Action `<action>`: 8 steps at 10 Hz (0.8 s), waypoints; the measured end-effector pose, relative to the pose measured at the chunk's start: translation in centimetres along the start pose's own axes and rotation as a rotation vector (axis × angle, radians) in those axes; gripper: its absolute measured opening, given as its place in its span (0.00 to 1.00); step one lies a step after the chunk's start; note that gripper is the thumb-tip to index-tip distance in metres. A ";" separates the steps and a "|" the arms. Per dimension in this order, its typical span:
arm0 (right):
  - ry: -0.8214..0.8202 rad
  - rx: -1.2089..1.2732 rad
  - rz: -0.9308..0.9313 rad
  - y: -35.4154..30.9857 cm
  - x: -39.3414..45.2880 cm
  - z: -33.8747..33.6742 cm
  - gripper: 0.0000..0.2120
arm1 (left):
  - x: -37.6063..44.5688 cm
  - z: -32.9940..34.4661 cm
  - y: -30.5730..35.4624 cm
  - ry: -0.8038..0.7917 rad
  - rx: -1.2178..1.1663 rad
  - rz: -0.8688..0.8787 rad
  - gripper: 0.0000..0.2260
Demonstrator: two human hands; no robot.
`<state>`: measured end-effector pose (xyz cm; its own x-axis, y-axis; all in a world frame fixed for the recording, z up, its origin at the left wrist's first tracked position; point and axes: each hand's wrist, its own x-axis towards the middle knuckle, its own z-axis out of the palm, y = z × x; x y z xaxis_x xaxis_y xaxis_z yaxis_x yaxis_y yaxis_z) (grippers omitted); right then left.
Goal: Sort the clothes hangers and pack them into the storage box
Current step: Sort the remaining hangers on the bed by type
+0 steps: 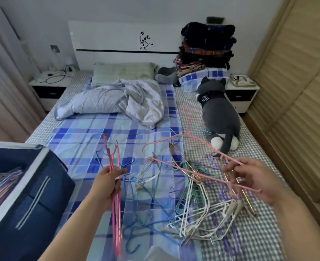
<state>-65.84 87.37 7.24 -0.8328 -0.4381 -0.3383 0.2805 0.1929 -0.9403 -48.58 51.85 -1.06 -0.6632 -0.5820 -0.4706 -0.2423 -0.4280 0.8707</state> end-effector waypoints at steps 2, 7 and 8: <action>-0.094 -0.358 0.028 -6.3 1.4 1.8 0.14 | 0.8 2.7 0.2 0.007 -0.017 -0.014 0.10; -0.021 -1.044 0.350 -13.3 10.4 0.6 0.07 | 1.3 3.1 -0.8 -0.054 -0.032 -0.120 0.04; 0.104 -0.876 0.226 -12.3 11.0 -0.9 0.08 | 1.2 2.7 -0.8 -0.043 -0.039 -0.120 0.04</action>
<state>-78.93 80.98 15.09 -0.8531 -0.2355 -0.4655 0.0148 0.8810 -0.4728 -51.07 53.38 -1.93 -0.6609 -0.4950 -0.5641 -0.2951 -0.5197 0.8018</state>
